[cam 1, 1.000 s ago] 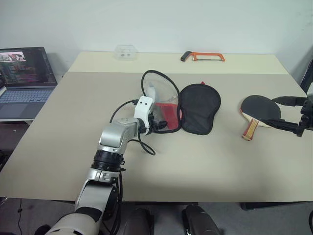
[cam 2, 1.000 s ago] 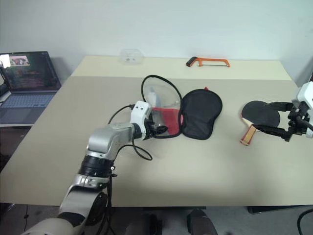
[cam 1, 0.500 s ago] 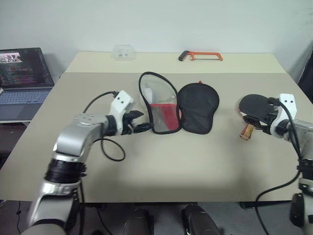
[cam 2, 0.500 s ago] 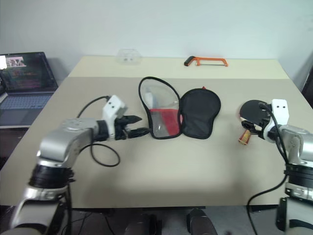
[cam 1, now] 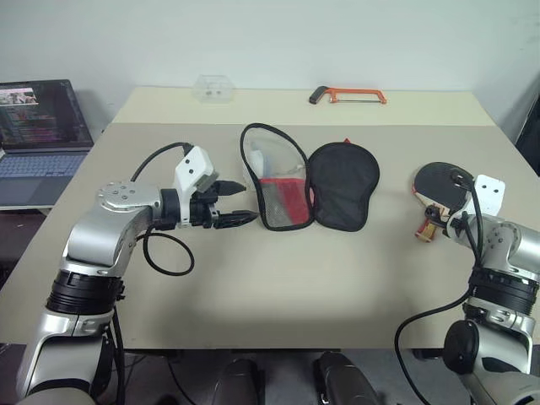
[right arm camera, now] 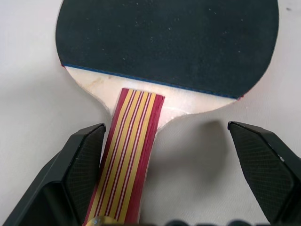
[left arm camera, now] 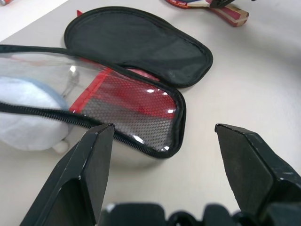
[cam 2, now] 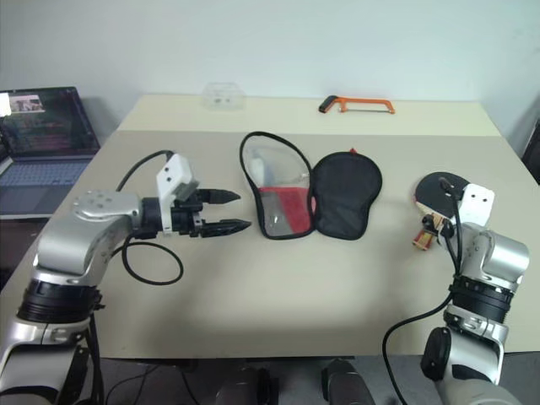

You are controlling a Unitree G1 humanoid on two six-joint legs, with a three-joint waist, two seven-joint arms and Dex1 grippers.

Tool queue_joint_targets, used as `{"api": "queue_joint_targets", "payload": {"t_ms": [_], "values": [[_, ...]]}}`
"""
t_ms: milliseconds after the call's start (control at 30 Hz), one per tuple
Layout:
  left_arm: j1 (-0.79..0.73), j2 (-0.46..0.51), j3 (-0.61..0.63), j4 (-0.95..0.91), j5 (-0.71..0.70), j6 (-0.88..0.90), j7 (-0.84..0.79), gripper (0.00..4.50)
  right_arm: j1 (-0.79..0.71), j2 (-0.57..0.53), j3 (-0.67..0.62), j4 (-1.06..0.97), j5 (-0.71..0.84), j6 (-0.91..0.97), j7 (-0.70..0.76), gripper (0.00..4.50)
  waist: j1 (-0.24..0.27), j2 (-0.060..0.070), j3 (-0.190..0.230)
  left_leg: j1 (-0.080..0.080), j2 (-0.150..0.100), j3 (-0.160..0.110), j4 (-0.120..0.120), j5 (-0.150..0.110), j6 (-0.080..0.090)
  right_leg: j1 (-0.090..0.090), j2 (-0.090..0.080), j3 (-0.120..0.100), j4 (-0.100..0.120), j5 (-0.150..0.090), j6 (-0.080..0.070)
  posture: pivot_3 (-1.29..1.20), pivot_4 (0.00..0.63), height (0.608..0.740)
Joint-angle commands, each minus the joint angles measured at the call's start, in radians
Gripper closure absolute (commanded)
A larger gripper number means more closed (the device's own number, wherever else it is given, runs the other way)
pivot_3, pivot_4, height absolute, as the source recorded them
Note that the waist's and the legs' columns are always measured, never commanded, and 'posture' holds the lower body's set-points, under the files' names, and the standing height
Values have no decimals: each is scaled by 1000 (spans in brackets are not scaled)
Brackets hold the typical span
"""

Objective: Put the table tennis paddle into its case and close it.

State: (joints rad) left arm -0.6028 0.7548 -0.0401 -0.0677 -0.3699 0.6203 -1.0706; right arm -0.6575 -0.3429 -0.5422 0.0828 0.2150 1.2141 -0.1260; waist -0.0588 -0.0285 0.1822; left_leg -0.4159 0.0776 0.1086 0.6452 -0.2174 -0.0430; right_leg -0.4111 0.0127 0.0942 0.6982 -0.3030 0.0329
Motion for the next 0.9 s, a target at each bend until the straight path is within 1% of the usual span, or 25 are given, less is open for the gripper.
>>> {"api": "queue_joint_targets", "payload": {"t_ms": [33,67,133,233,300,433,500,533,733,867,900], "values": [[-24,-12,10,-17,1,-20,22,790,-29,26,-45,73,-27,-43,-75,0,0,-1,-1,0,0,0,0,0,0,0,0,0,0,0,0,0,150,740],[-28,-14,10,-14,1,-21,23,790,-40,36,-60,107,-28,-75,-97,0,0,-3,-2,0,0,0,0,-1,1,0,0,0,0,0,0,0,150,740],[-34,-18,7,-12,1,-22,23,790,-58,41,-62,166,-31,-132,-120,0,-1,-10,-7,0,0,0,0,-1,2,1,0,0,0,0,0,0,150,740],[-43,-19,2,-9,1,-25,17,745,-98,50,-45,271,-27,-224,-134,583,-3,-18,-11,1,0,0,1,-1,3,2,0,-1,0,0,0,0,150,740],[-46,-17,2,-7,2,-27,15,745,-112,51,-41,310,-27,-260,-145,1265,-6,-21,-13,1,0,0,1,-2,3,2,0,-1,0,1,1,0,150,740],[-50,-7,16,1,1,-31,13,745,-110,49,-42,328,-29,-293,-174,2647,-17,-22,-14,2,0,0,1,-2,4,2,0,0,0,2,2,0,150,740],[-48,-3,21,3,0,-32,13,745,-97,48,-42,322,-29,-296,-185,3257,-22,-22,-14,2,1,-1,1,-2,4,2,0,0,0,2,1,0,150,740],[-46,-1,23,3,1,-32,14,745,-92,48,-43,317,-26,-296,-187,3418,-23,-22,-14,2,1,-1,1,-2,4,2,0,0,0,2,1,0,150,740],[-46,5,25,10,2,-35,15,745,-113,47,-20,251,-21,-287,-195,3418,-24,-22,-14,1,1,-2,0,-2,4,2,0,1,0,1,1,0,150,740],[-57,11,30,34,8,-45,17,745,-162,66,17,152,-15,-235,-202,3418,-24,-17,-11,0,1,-1,0,-2,4,0,0,1,0,1,1,0,150,740],[-65,13,33,50,12,-50,20,745,-186,78,47,104,-16,-212,-199,3418,-25,-15,-10,0,1,-1,0,-2,4,-1,0,1,0,1,1,0,150,740]]}}
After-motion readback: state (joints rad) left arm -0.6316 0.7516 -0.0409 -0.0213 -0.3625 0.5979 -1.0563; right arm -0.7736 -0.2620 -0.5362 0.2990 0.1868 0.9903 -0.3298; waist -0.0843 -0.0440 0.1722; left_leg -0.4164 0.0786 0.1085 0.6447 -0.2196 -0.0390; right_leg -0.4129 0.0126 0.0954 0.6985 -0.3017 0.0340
